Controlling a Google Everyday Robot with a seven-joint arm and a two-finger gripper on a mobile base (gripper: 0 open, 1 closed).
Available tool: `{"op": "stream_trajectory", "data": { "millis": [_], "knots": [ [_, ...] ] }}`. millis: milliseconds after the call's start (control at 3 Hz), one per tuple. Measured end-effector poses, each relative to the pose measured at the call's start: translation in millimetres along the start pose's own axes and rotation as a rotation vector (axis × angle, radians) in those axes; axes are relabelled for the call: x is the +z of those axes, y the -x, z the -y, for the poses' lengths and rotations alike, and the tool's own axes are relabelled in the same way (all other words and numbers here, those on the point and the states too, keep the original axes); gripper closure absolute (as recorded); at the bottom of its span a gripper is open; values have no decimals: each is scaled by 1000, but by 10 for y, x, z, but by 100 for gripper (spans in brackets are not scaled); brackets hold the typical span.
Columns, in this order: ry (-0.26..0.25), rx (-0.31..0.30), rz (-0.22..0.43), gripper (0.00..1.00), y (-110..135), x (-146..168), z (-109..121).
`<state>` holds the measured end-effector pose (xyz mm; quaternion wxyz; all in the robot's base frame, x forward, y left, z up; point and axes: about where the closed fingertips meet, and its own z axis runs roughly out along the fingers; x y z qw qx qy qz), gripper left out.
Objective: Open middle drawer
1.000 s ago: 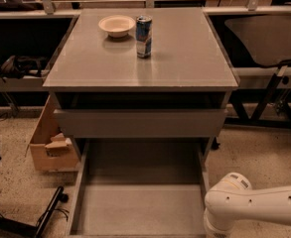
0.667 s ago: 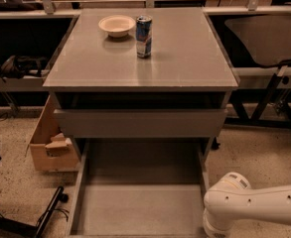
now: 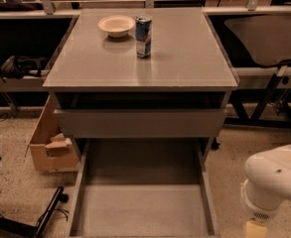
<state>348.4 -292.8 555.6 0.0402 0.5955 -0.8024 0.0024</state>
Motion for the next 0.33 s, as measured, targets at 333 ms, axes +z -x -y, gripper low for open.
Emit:
{"op": "stream_trajectory", "data": {
  "millis": [333],
  "knots": [
    [-74,80,-45,0,-538,-1053,-6]
  ]
}}
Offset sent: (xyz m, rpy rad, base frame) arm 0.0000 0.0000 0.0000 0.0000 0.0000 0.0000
